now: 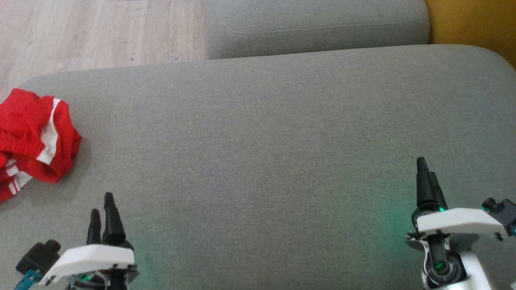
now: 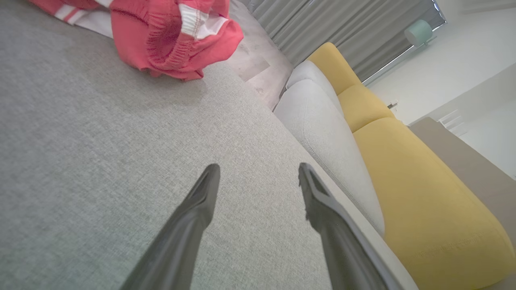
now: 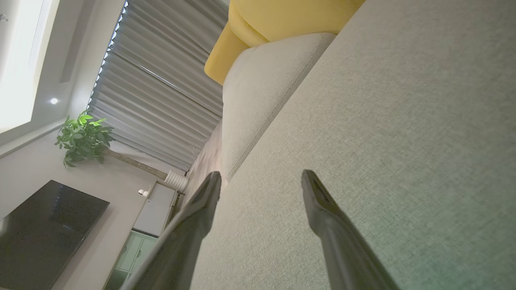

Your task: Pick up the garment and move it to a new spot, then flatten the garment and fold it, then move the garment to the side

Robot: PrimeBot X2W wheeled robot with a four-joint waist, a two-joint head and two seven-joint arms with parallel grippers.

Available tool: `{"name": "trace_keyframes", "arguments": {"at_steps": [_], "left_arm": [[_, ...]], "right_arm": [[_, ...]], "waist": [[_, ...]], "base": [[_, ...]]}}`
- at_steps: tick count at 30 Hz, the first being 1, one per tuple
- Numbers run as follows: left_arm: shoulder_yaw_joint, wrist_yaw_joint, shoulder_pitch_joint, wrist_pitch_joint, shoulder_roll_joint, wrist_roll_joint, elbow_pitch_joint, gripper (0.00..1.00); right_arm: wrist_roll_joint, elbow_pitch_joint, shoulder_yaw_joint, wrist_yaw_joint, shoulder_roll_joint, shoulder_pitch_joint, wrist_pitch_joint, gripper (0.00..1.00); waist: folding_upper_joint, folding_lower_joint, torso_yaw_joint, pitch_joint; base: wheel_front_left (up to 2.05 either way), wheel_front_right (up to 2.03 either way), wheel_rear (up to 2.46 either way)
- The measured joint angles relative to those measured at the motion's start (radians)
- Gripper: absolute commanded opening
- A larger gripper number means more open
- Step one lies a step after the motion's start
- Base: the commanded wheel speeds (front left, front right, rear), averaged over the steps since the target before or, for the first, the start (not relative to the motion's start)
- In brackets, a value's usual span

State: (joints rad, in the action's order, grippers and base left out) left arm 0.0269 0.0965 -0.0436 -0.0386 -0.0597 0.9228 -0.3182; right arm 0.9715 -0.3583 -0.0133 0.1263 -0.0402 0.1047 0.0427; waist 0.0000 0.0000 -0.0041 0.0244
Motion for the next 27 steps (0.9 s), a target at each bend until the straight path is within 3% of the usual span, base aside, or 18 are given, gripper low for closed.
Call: {"name": "trace_keyframes", "arguments": {"at_steps": [27], "left_arm": [[-0.047, -0.028, -0.034, -0.078, -0.030, -0.313, -0.021, 1.00]], "right_arm": [[-0.307, -0.033, 0.073, 0.000, -0.007, 0.056, 0.068, 1.00]], "waist": [[0.0000, 0.0000, -0.007, -0.006]], "base": [[0.00, 0.00, 0.00]]}}
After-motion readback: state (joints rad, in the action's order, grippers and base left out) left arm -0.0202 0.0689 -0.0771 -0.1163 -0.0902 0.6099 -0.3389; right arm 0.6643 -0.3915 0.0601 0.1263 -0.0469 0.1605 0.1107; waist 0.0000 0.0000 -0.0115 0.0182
